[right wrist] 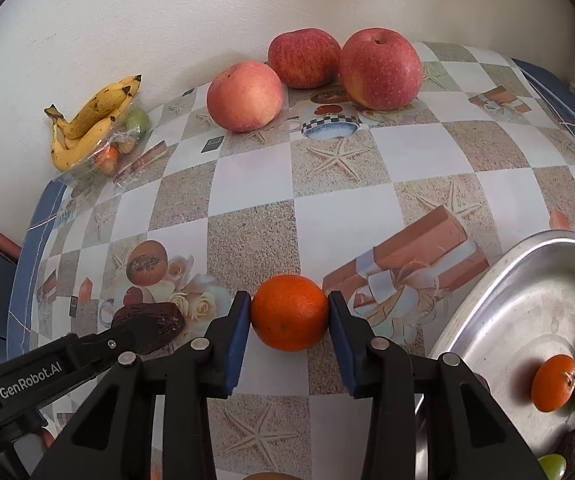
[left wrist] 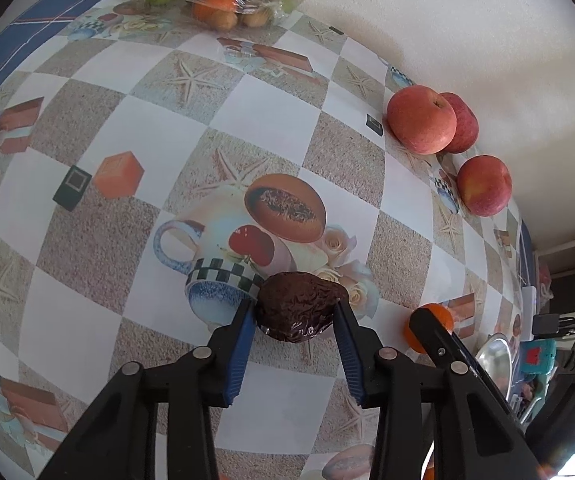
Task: Organize fruits
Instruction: 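Grasp a tangerine with the right tool while the left tool grasps another dried date, then carry the tangerine and date over the basin and open both tools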
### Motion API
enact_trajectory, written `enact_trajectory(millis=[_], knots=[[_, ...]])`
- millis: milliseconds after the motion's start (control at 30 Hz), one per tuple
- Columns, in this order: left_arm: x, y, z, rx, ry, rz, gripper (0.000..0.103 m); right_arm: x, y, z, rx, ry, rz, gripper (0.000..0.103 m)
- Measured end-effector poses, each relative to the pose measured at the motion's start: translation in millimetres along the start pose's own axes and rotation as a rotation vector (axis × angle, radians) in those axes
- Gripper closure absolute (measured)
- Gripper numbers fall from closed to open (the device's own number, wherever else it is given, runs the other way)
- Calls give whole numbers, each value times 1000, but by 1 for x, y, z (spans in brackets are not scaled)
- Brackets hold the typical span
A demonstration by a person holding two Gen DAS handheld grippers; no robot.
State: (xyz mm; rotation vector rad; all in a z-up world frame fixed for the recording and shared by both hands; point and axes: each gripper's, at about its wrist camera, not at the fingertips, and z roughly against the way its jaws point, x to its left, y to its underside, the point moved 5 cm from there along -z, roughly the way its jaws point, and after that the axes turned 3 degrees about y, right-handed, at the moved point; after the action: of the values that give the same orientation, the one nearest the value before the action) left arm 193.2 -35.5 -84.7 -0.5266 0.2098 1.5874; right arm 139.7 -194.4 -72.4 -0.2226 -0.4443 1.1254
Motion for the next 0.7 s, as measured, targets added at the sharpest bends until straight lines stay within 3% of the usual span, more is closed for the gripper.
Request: enact_trajectory(millis=[300,700], knots=[[-8,15,19,-18,29,35,65,8,10,33,-29,23,71,63],[-18,52,55,-43,5,-11,65,-7,40,84,-54,63,122,63]])
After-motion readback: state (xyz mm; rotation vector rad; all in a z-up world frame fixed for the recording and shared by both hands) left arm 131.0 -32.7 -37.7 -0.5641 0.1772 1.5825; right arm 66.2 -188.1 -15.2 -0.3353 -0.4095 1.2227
